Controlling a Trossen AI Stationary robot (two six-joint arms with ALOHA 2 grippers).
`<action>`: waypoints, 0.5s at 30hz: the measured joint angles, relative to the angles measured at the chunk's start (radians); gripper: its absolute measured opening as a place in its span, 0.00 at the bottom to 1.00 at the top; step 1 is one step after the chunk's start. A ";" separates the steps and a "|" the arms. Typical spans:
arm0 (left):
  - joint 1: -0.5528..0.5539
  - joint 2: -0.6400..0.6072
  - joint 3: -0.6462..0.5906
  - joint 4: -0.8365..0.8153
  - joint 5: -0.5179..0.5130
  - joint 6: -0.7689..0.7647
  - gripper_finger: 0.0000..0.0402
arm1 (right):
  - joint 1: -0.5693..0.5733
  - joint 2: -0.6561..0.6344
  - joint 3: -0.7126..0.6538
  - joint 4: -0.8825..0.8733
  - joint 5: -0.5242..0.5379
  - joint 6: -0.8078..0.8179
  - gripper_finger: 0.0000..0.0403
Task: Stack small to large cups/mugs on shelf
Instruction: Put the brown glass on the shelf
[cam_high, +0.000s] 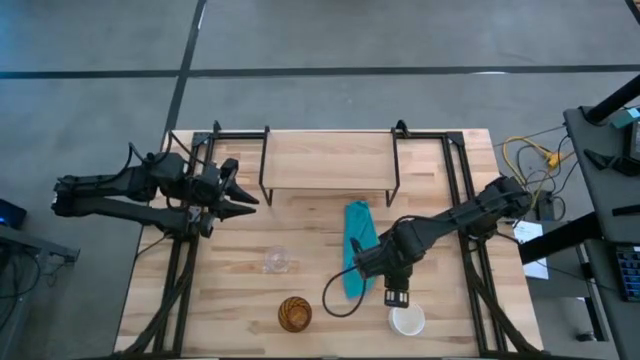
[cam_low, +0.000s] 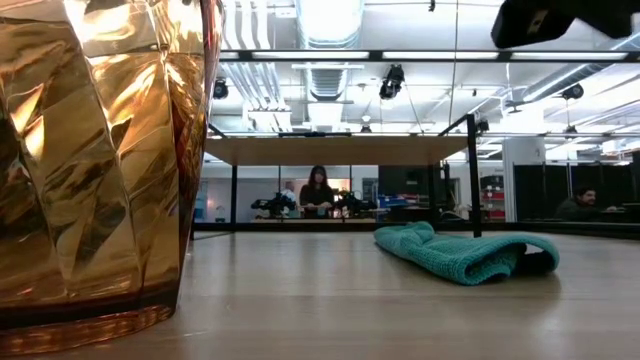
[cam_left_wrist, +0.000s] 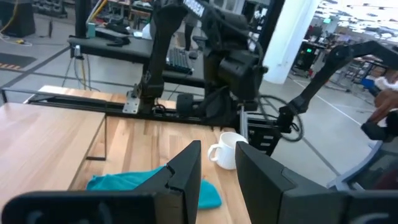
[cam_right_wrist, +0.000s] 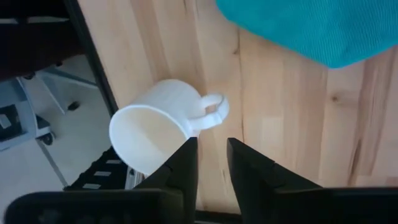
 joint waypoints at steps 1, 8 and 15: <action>0.000 0.000 0.000 0.002 0.004 0.000 0.21 | -0.003 0.008 0.004 0.001 0.000 -0.002 0.24; 0.000 0.001 0.000 0.002 0.006 -0.001 0.21 | -0.017 0.036 0.007 0.038 0.003 -0.045 0.37; 0.000 0.006 0.000 0.006 0.027 0.000 0.21 | -0.019 0.042 0.071 0.184 0.004 -0.152 0.39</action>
